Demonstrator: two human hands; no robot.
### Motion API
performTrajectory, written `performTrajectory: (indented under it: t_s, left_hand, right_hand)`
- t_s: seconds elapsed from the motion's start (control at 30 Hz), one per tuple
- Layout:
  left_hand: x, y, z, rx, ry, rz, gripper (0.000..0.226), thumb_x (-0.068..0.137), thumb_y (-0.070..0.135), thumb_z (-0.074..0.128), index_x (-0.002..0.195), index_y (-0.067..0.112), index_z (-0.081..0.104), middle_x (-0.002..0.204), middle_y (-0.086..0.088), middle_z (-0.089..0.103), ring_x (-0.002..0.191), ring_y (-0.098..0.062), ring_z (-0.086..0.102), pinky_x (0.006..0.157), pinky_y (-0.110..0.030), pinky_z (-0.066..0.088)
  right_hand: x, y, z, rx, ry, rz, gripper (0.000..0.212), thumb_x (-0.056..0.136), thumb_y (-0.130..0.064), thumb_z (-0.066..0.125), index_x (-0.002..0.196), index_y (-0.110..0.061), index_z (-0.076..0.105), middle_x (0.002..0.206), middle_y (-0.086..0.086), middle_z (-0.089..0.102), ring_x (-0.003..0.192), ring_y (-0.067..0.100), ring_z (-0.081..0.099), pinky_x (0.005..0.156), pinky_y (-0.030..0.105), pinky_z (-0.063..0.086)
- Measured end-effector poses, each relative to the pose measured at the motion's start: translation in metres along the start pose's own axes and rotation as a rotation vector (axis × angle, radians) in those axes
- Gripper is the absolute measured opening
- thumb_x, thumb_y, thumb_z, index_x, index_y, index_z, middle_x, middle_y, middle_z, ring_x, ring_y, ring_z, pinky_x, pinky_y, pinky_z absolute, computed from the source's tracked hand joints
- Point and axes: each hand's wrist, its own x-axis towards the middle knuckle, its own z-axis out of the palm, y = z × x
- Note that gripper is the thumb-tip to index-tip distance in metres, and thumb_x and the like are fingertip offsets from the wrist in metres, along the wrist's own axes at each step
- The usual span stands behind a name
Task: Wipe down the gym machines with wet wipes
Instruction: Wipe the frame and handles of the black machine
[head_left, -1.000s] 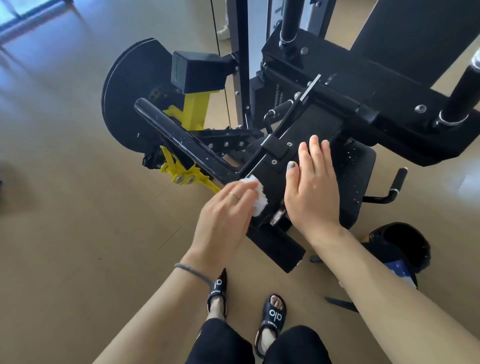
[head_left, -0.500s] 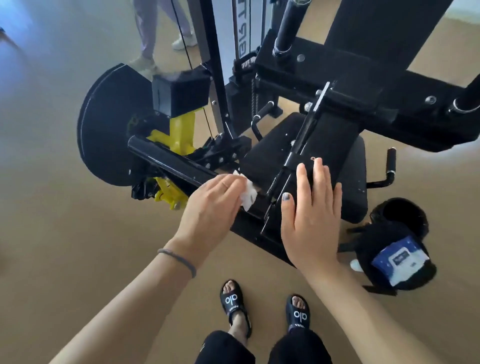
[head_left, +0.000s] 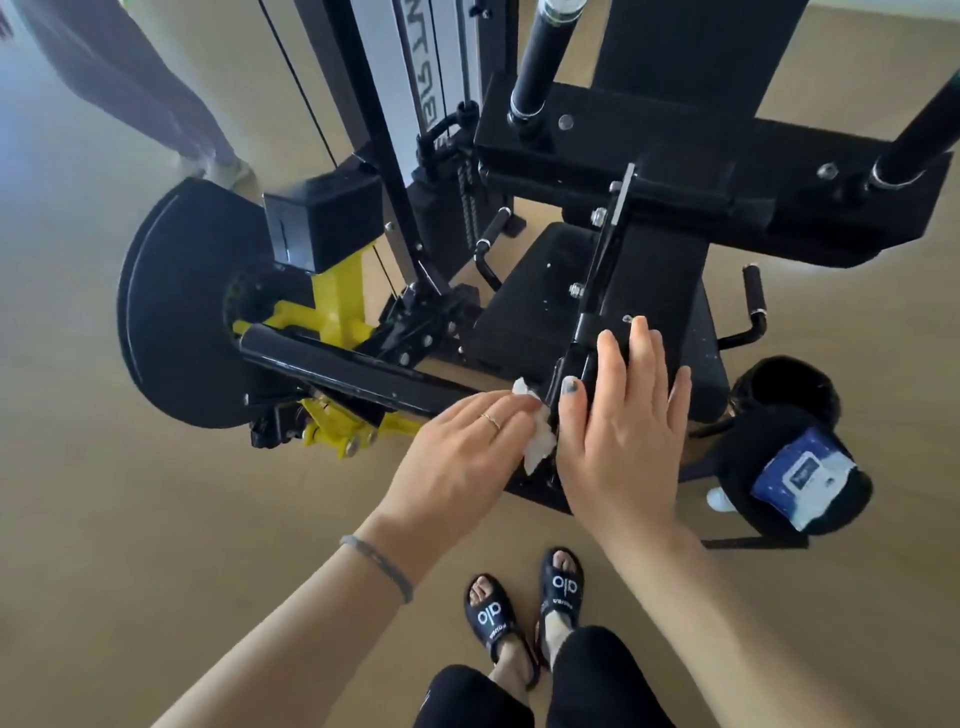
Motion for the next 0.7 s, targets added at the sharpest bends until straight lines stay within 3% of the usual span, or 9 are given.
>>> performTrajectory:
  t_s: [0.1, 0.17, 0.23, 0.3, 0.43, 0.6, 0.7]
  left_hand:
    - [-0.010, -0.038, -0.024, 0.075, 0.005, -0.158, 0.020, 0.101, 0.010, 0.051, 0.096, 0.002, 0.068, 0.118, -0.008, 0.071, 0.112, -0.026, 0.066, 0.100, -0.037, 0.052]
    - [-0.020, -0.056, -0.042, 0.129, -0.004, -0.197, 0.024, 0.102, 0.011, 0.047, 0.099, 0.001, 0.069, 0.122, -0.007, 0.069, 0.115, -0.024, 0.064, 0.105, -0.029, 0.047]
    - [-0.020, -0.052, -0.045, 0.143, -0.008, -0.200, 0.025, 0.102, 0.012, 0.047, 0.100, 0.001, 0.069, 0.121, -0.007, 0.070, 0.115, -0.024, 0.064, 0.104, -0.030, 0.048]
    - [-0.008, -0.035, -0.029, 0.122, -0.027, -0.134, 0.018, 0.100, 0.010, 0.054, 0.099, 0.002, 0.070, 0.122, -0.008, 0.070, 0.115, -0.025, 0.066, 0.100, -0.039, 0.053]
    - [0.006, -0.009, -0.007, 0.046, -0.054, 0.069, 0.007, 0.095, 0.005, 0.066, 0.099, 0.003, 0.071, 0.119, -0.010, 0.072, 0.115, -0.024, 0.067, 0.104, -0.036, 0.051]
    - [-0.023, -0.089, -0.053, 0.115, -0.089, -0.083, 0.019, 0.097, 0.008, 0.051, 0.100, 0.002, 0.069, 0.121, -0.009, 0.069, 0.114, -0.027, 0.066, 0.101, -0.039, 0.051]
    - [-0.032, -0.135, -0.076, 0.163, -0.076, -0.155, 0.019, 0.096, 0.007, 0.050, 0.098, -0.001, 0.067, 0.118, -0.011, 0.069, 0.111, -0.032, 0.066, 0.100, -0.039, 0.051]
  right_hand:
    - [0.000, -0.003, 0.002, -0.015, 0.010, 0.007, 0.054, 0.108, -0.036, 0.026, 0.150, -0.006, 0.040, 0.163, 0.019, 0.028, 0.152, 0.034, 0.024, 0.122, 0.058, 0.020]
    - [0.000, -0.003, 0.001, -0.013, 0.008, 0.013, 0.054, 0.108, -0.036, 0.026, 0.150, -0.006, 0.041, 0.163, 0.019, 0.028, 0.152, 0.034, 0.024, 0.121, 0.058, 0.020]
    - [0.000, -0.004, 0.000, -0.008, 0.010, 0.020, 0.055, 0.108, -0.036, 0.024, 0.149, -0.005, 0.042, 0.162, 0.019, 0.029, 0.152, 0.035, 0.024, 0.121, 0.059, 0.021]
    - [0.002, -0.007, 0.001, 0.007, 0.020, 0.040, 0.054, 0.108, -0.036, 0.024, 0.146, -0.005, 0.045, 0.161, 0.019, 0.032, 0.151, 0.034, 0.026, 0.121, 0.059, 0.021]
    - [0.007, -0.015, -0.007, 0.063, 0.098, 0.041, 0.049, 0.107, -0.032, 0.032, 0.141, -0.004, 0.052, 0.155, 0.021, 0.041, 0.149, 0.036, 0.030, 0.121, 0.058, 0.022]
    - [-0.004, -0.053, -0.005, 0.098, 0.030, -0.188, 0.043, 0.106, -0.024, 0.036, 0.140, -0.005, 0.055, 0.144, 0.012, 0.056, 0.145, 0.030, 0.041, 0.121, 0.053, 0.025]
    - [-0.013, -0.078, 0.023, 0.100, -0.038, -0.185, 0.045, 0.108, -0.029, 0.034, 0.132, -0.003, 0.062, 0.133, 0.010, 0.064, 0.137, 0.028, 0.050, 0.121, 0.048, 0.029]
